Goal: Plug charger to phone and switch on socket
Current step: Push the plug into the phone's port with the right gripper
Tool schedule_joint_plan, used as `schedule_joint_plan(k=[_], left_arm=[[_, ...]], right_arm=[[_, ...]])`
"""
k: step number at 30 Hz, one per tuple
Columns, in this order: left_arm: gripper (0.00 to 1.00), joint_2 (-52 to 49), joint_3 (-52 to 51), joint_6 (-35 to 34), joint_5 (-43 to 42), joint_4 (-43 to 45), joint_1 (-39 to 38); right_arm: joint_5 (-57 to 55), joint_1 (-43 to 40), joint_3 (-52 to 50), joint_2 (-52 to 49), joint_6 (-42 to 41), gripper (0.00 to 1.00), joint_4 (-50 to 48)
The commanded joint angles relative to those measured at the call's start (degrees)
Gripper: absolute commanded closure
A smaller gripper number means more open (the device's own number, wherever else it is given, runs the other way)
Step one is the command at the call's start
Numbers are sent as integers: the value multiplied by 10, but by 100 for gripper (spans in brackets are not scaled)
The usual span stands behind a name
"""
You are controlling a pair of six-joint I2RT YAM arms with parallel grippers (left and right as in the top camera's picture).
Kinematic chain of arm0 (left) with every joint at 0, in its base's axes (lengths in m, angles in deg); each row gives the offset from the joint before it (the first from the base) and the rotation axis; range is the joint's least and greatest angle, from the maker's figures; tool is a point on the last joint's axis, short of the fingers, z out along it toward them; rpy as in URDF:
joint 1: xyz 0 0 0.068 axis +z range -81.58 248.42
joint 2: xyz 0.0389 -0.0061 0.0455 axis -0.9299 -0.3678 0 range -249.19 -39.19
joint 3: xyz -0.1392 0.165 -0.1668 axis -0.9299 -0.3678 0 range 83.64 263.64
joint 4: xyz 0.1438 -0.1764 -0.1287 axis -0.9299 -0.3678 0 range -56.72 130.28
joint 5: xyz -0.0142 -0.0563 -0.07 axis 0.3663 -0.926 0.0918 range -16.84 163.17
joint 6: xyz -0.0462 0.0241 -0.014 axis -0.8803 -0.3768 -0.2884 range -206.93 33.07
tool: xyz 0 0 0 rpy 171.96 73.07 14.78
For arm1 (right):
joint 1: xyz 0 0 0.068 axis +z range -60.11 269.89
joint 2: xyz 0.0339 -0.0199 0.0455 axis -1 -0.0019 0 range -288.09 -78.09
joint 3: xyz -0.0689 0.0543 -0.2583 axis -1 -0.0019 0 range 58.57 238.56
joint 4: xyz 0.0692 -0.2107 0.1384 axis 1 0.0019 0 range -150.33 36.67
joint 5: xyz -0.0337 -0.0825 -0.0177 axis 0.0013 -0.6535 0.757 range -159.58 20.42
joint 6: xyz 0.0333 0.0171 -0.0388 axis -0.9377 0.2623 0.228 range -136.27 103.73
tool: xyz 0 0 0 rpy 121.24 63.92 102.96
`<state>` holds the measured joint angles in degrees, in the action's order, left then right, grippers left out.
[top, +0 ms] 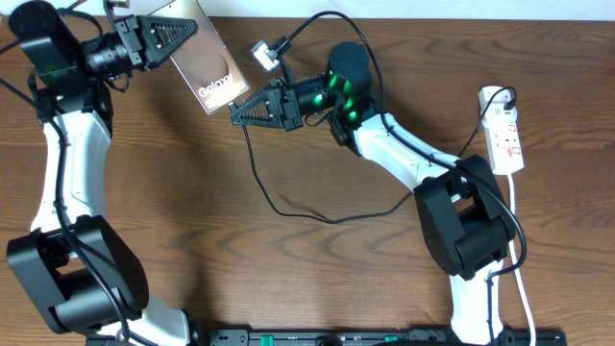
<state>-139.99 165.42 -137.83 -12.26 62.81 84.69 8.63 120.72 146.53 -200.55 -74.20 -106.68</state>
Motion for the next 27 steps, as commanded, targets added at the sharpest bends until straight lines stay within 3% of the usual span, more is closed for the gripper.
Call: schedule_joint_plan(k=[1,27], left_arm=[[92,13,-6,17,-47,-2,-14],[93,13,-6,18,-47,-2,-16]], right_arm=[[-61,2,8,0,3,99,-10],[-98,2,8,0,3,99,-10]])
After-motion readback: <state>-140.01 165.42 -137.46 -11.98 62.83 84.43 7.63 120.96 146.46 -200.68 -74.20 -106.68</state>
